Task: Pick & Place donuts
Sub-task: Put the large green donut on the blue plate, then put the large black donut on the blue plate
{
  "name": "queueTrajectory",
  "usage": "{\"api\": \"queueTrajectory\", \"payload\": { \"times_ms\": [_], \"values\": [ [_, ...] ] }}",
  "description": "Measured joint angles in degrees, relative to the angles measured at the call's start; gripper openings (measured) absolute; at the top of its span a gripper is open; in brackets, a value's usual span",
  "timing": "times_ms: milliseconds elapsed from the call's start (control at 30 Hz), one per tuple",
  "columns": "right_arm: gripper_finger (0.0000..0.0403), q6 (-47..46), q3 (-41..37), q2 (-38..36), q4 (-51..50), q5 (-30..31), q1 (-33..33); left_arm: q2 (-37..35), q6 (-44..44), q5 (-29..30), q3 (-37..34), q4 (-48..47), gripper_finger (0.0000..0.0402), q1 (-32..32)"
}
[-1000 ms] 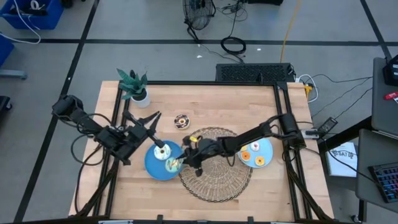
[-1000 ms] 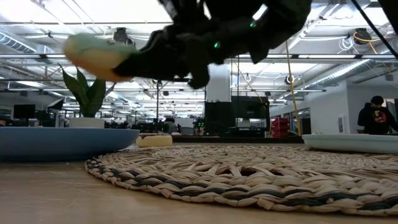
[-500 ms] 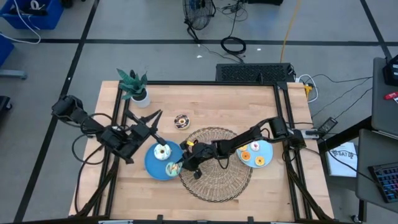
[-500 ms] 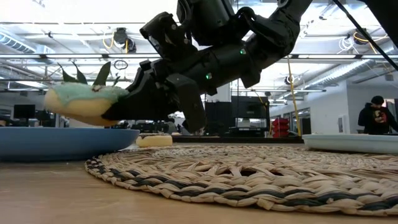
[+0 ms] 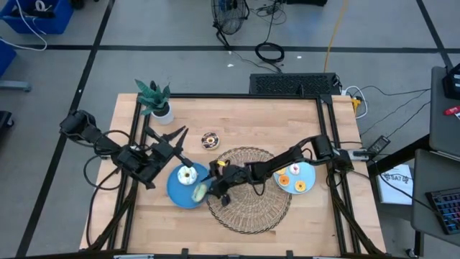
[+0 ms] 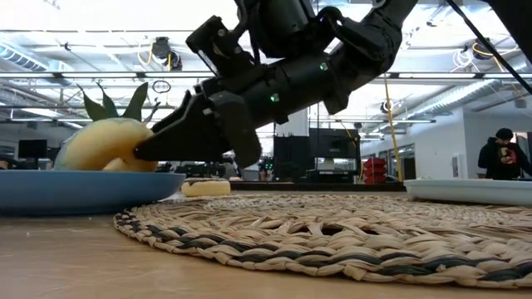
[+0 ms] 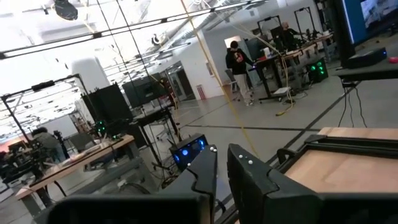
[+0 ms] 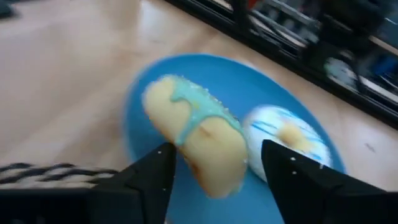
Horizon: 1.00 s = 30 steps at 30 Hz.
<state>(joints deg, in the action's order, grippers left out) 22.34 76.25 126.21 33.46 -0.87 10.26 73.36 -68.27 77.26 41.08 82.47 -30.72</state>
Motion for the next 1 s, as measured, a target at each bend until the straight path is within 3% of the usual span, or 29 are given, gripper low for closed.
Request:
{"api": "queueTrajectory", "payload": {
  "times_ms": [167, 500, 633, 800, 1000],
  "values": [
    [0.0251, -0.9, 0.0, -3.7, -5.5, 6.8, 0.0, 0.0, 0.0, 0.8, 0.0, 0.0, 0.0031, 0.0],
    [0.0250, -6.8, 0.0, -9.6, -20.6, 7.2, 0.0, 0.0, 0.0, 0.8, 0.0, -1.4, 0.0008, 0.0],
    [0.0248, -6.3, 0.0, -9.7, -21.3, 11.6, -0.1, 0.0, 0.3, 0.8, 0.0, -2.2, 0.0004, 0.0],
    [0.0247, -4.1, 0.4, -10.8, -23.2, 12.7, -2.7, 0.0, 3.1, 1.0, 0.0, -2.6, 0.0026, 0.0],
    [0.0260, -7.1, 4.6, -11.6, -26.1, 11.9, -10.1, 0.0, 4.3, 2.9, 0.0, -2.6, 0.0060, 0.0]
  ]
}}
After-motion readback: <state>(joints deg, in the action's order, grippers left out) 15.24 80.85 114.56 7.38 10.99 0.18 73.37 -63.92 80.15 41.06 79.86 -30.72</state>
